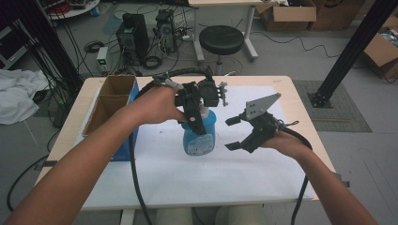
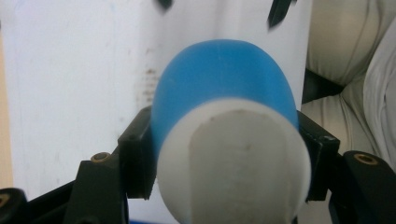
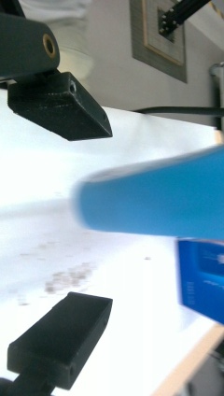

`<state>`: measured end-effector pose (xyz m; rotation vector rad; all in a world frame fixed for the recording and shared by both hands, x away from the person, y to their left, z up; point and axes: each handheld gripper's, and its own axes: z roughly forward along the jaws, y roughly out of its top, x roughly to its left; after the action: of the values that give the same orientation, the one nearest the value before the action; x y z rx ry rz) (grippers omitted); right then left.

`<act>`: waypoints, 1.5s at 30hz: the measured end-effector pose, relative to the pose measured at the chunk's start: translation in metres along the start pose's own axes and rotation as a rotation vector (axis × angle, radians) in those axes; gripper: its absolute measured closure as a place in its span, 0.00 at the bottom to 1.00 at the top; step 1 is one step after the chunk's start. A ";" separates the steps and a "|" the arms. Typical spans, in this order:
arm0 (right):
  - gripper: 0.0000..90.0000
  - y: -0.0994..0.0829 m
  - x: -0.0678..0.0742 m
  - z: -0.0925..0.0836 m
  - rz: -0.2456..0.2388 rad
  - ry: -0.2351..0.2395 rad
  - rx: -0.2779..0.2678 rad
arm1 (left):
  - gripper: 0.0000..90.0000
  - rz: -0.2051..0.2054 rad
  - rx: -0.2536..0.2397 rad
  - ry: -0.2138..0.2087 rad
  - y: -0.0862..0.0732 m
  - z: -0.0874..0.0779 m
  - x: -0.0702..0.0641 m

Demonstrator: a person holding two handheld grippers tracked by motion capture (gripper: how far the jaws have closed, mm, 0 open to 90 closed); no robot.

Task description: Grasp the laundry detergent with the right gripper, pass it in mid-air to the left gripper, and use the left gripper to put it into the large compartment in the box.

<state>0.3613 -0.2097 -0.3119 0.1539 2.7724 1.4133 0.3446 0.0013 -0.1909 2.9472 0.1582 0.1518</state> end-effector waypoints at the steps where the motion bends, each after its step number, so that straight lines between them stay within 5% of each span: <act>1: 0.17 -0.002 -0.001 -0.003 0.007 -0.004 0.022 | 0.41 -0.047 0.005 0.011 -0.004 -0.005 0.001; 10: 0.18 -0.013 0.003 -0.023 0.020 0.010 0.175 | 0.41 -0.210 0.006 0.065 -0.013 -0.022 0.007; 11: 0.18 -0.013 0.004 -0.024 0.017 0.009 0.195 | 0.41 -0.265 0.001 0.071 -0.016 -0.026 0.011; 17: 0.18 -0.014 0.002 -0.029 -0.001 -0.001 0.304 | 0.42 -0.353 0.021 0.098 -0.021 -0.033 0.018; 18: 0.18 -0.014 0.001 -0.031 0.001 -0.001 0.318 | 0.42 -0.403 0.022 0.118 -0.023 -0.036 0.020; 21: 0.18 -0.015 -0.001 -0.034 0.001 -0.002 0.348 | 0.42 -0.447 0.018 0.131 -0.026 -0.038 0.023; 22: 0.19 -0.015 -0.001 -0.035 -0.001 0.000 0.357 | 0.42 -0.501 0.016 0.150 -0.031 -0.041 0.027; 26: 0.19 -0.015 -0.004 -0.040 -0.014 -0.006 0.399 | 0.42 -0.552 0.019 0.173 -0.038 -0.046 0.031; 29: 0.18 -0.015 -0.009 -0.043 -0.030 -0.008 0.444 | 0.42 -0.649 0.026 0.184 -0.046 -0.055 0.036; 43: 0.19 -0.014 -0.023 -0.057 -0.063 -0.005 0.517 | 0.42 -0.905 -0.003 0.232 -0.065 -0.084 0.050; 45: 0.19 -0.013 -0.024 -0.058 -0.070 -0.005 0.521 | 0.42 -0.915 0.004 0.236 -0.066 -0.085 0.050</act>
<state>0.3805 -0.2666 -0.2893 0.0663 3.0375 0.6477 0.3785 0.0866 -0.1155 2.5315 1.4674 0.3480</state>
